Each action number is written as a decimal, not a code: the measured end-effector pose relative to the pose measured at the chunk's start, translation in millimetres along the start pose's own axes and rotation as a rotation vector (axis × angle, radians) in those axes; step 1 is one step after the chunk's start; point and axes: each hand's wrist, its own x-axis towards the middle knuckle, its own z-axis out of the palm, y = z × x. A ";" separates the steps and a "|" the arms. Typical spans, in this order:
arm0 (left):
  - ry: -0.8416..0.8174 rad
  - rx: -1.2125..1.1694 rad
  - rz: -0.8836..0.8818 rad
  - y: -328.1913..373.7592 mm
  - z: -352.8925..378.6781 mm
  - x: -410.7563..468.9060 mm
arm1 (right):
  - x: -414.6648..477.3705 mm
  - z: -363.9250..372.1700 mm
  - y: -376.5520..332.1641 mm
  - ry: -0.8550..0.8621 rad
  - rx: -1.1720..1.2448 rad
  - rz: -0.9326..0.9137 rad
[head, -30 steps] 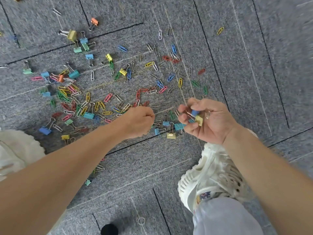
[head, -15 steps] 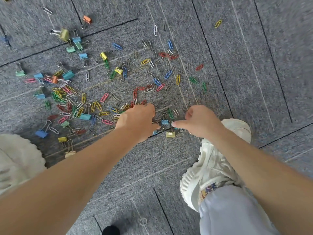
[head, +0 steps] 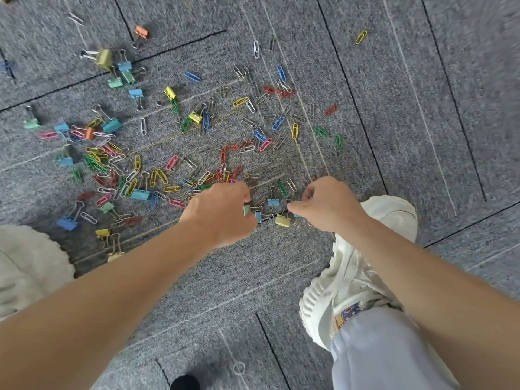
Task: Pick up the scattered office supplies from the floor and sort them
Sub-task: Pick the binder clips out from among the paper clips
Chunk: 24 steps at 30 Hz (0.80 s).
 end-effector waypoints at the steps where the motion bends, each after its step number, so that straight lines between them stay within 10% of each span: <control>1: -0.008 -0.002 0.003 -2.1 0.5 -0.2 | -0.6 -1.4 2.5 -0.036 0.111 -0.005; 9: 0.001 0.008 0.006 -4.8 4.7 6.3 | -1.3 -6.6 3.4 -0.243 0.729 0.114; 24: 0.055 0.055 0.062 -3.3 10.1 5.6 | -6.0 -8.8 -11.4 -0.207 0.865 0.193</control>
